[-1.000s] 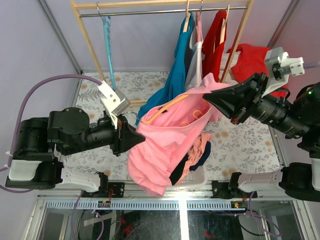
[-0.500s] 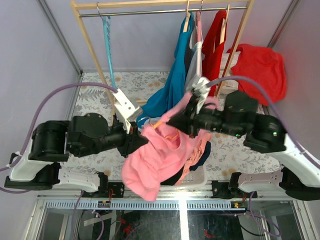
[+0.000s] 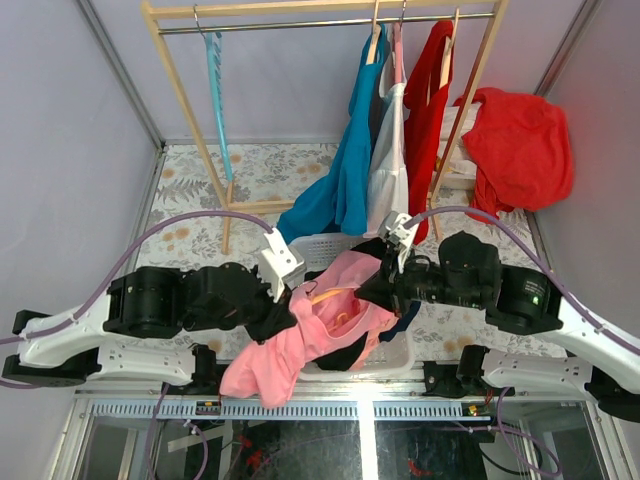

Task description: Place the t-shirt on the hanger

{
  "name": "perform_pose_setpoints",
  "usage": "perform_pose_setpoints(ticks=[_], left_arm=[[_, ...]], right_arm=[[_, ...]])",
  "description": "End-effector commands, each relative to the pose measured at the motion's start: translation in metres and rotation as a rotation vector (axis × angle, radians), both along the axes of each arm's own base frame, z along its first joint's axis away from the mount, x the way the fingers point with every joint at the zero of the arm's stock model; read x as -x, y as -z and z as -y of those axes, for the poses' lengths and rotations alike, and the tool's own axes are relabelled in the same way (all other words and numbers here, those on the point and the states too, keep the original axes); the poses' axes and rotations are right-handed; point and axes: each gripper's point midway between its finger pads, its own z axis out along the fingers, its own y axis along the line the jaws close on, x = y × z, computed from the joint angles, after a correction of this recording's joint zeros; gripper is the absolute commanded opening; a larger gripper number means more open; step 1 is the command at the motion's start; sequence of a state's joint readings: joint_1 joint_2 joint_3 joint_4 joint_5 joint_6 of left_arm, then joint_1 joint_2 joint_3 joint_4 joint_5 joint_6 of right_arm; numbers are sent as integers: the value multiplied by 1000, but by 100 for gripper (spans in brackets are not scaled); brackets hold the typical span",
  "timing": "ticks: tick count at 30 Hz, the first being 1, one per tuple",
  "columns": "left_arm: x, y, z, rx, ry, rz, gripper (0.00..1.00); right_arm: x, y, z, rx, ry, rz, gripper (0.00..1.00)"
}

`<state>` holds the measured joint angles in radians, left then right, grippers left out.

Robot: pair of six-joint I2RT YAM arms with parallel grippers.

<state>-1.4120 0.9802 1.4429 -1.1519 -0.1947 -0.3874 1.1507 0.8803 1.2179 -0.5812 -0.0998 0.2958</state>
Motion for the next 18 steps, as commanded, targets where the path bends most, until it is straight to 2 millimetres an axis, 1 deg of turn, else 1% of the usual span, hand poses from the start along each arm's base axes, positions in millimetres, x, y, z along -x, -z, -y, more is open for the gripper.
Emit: perform_pose_setpoints(ticks=[1, 4, 6, 9, 11, 13, 15, 16, 18], left_arm=[[6, -27, 15, 174, 28, -6, 1], [6, -25, 14, 175, 29, -7, 1], [6, -23, 14, 172, 27, -6, 1], [6, -21, 13, 175, 26, -8, 1], [6, -20, 12, 176, 26, -10, 1], [7, -18, 10, 174, 25, -11, 1], [7, -16, 8, 169, 27, -13, 1], [8, -14, 7, 166, 28, -17, 1], [9, -12, 7, 163, 33, -20, 1]], right_arm=[[9, -2, -16, -39, -81, -12, 2], [16, 4, -26, -28, -147, -29, 6], [22, 4, -33, -28, -197, -38, 9], [27, 2, -37, -22, -243, -40, 14], [31, -3, -34, -37, -263, -29, 18], [35, -16, -27, -70, -272, -6, 26], [40, -26, -21, -90, -286, 15, 40], [41, -30, -18, -95, -290, 23, 44], [41, -37, -13, -96, -285, 42, 47]])
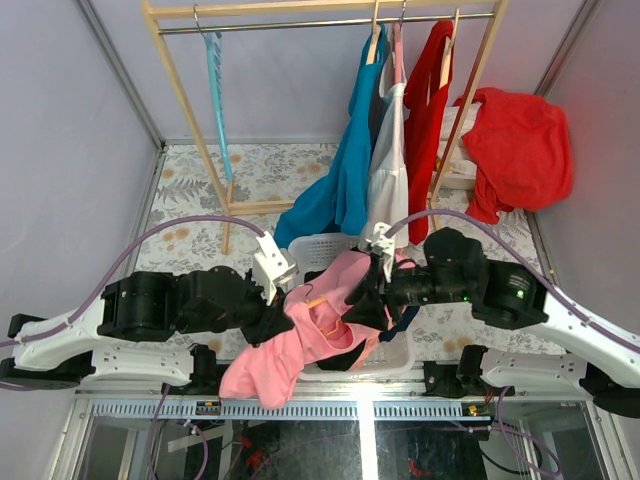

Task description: Place the t-shirt on the hanger

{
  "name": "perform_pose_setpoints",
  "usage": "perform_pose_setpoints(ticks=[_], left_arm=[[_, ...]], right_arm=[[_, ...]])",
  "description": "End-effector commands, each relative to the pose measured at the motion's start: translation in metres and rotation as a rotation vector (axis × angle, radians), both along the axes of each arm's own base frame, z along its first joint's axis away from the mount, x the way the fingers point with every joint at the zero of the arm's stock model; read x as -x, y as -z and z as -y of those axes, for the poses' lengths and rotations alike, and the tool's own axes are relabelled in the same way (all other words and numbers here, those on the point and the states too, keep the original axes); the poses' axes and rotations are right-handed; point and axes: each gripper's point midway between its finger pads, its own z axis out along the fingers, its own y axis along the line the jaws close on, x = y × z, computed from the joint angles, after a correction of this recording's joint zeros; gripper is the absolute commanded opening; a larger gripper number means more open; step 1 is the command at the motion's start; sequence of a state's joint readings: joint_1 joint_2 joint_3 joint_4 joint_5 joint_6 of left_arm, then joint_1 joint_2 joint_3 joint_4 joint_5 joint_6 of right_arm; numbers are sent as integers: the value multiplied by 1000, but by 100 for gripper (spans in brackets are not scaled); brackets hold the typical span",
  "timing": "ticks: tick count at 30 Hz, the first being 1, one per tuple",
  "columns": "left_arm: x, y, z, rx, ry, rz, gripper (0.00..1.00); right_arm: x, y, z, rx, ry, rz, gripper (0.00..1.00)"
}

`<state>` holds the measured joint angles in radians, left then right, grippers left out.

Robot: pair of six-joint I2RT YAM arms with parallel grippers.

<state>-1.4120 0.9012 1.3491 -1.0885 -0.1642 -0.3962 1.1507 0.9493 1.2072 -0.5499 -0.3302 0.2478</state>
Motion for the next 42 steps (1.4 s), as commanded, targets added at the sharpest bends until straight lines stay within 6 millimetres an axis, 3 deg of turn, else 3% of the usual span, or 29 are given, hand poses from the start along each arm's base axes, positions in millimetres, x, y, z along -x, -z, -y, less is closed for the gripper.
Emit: perform_pose_setpoints(ticks=[1, 4, 8, 15, 25, 42], left_arm=[[3, -18, 11, 109, 16, -5, 1], [5, -15, 10, 103, 22, -10, 1], [6, -15, 8, 101, 27, -11, 1], [8, -19, 6, 104, 40, -14, 0], [21, -31, 6, 134, 118, -32, 1], [27, -45, 5, 143, 163, -30, 1]], right_arm=[[9, -53, 12, -125, -43, 88, 47], [4, -61, 16, -129, -14, 115, 48], [-17, -66, 22, -115, 97, 173, 49], [-37, -54, 18, -28, 158, 224, 51], [-23, -47, 0, -22, 5, 236, 63], [-8, -25, -15, 16, -126, 196, 64]])
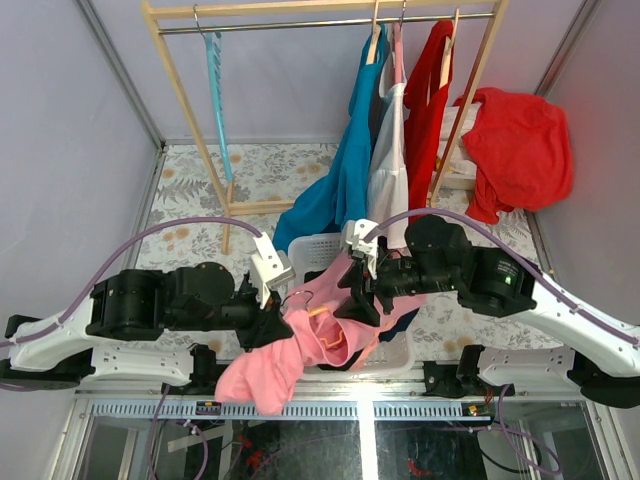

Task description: Place the t-shirt on the hanger

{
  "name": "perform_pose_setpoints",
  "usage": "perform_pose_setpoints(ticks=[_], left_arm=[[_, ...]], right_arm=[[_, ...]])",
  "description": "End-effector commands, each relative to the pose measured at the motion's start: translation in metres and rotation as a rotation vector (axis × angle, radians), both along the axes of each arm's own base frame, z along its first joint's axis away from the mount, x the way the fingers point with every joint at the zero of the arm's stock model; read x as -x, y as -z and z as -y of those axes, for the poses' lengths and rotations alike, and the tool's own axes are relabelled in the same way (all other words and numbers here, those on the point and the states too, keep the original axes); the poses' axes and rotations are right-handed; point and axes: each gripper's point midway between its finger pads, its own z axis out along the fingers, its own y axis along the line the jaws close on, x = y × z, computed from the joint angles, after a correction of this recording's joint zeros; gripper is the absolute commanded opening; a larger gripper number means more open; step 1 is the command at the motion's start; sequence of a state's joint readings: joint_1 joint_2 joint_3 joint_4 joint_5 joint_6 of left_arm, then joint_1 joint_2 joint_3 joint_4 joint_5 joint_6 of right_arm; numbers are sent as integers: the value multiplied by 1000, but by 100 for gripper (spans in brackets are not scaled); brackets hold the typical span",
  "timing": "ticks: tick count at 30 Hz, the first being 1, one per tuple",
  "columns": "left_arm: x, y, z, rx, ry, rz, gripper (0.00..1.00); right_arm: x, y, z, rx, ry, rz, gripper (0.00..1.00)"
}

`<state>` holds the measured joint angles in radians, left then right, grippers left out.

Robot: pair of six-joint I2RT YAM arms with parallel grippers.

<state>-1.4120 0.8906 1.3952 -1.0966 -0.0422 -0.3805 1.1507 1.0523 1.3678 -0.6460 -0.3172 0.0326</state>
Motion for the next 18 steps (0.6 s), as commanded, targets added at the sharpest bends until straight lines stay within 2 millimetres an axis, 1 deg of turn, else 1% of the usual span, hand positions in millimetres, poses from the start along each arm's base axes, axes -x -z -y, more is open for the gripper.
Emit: perform_pose_setpoints(ticks=[1, 4, 5, 7, 9, 11, 12, 13, 14, 15, 18], left_arm=[[6, -28, 6, 92, 53, 18, 1], [5, -36, 6, 110, 53, 26, 1], [5, -38, 5, 117, 51, 29, 1], [3, -42, 5, 127, 45, 36, 1], [2, -45, 4, 134, 40, 44, 1], [0, -47, 3, 141, 29, 53, 1], [-2, -48, 4, 143, 22, 57, 1], [-4, -48, 3, 142, 12, 62, 1], [-6, -49, 3, 140, 0, 65, 2], [-9, -49, 3, 137, -16, 71, 5], [-18, -52, -3, 134, -81, 88, 26]], right_arm=[[8, -8, -9, -29, -71, 2, 63], [12, -4, -14, -19, -105, -17, 60], [14, -3, -14, -20, -118, -21, 56], [18, -6, -14, -31, -139, -25, 44], [22, -8, -13, -43, -155, -28, 35], [25, -10, -11, -54, -169, -28, 21], [25, -12, -10, -59, -168, -26, 15], [25, -13, -8, -62, -160, -22, 7], [24, -15, -6, -68, -149, -15, 1], [23, -17, -4, -72, -139, -7, 0], [14, -23, 3, -75, -75, 21, 0]])
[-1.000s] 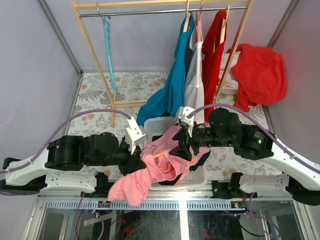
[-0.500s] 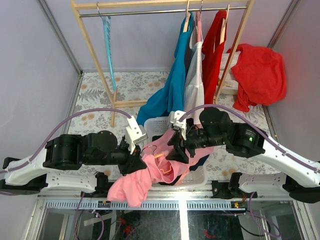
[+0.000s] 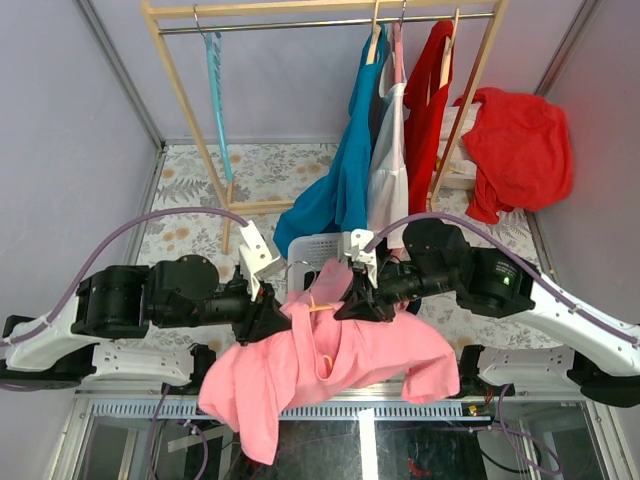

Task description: Place the t-shirt on the hanger

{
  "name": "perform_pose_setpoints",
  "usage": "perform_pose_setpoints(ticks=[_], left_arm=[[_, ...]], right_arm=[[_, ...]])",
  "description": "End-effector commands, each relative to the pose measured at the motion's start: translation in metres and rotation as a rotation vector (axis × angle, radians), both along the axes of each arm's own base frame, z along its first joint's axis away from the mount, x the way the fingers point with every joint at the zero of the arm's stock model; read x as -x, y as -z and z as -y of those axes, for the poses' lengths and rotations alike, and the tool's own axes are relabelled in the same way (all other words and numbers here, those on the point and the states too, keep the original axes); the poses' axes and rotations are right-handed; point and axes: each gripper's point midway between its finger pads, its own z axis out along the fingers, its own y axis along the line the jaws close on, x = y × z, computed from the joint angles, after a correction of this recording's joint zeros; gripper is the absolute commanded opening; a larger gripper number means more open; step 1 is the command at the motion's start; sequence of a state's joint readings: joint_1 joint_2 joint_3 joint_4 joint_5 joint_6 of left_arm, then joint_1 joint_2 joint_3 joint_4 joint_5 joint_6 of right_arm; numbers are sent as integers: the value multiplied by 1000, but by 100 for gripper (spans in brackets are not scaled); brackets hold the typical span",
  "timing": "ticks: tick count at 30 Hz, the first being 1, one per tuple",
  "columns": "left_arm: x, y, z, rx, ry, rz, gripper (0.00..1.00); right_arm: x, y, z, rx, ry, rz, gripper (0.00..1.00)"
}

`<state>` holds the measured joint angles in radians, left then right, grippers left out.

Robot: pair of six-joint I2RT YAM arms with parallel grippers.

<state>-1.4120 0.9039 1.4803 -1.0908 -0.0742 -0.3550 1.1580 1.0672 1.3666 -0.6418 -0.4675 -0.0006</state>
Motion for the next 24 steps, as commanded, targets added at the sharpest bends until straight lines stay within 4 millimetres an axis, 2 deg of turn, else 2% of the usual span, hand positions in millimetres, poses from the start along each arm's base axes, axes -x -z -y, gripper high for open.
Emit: perform_pose_setpoints(ticks=[1, 6, 14, 17, 19, 24], left_arm=[[-15, -26, -7, 76, -88, 41, 31], [-27, -43, -27, 133, -195, 53, 45], [-45, -52, -54, 142, -352, 52, 47], [-54, -53, -63, 133, -417, 66, 47], [-55, -52, -62, 132, -425, 72, 47], [-61, -46, -45, 100, -425, 95, 47]], right_arm=[[-14, -25, 12, -68, 108, 60, 0], [-30, -40, 30, -109, 235, 117, 0], [-64, -83, 69, -220, 492, 245, 0], [-77, -92, 78, -233, 576, 270, 0], [-81, -96, 79, -239, 603, 278, 0], [-86, -94, 72, -240, 620, 267, 0]])
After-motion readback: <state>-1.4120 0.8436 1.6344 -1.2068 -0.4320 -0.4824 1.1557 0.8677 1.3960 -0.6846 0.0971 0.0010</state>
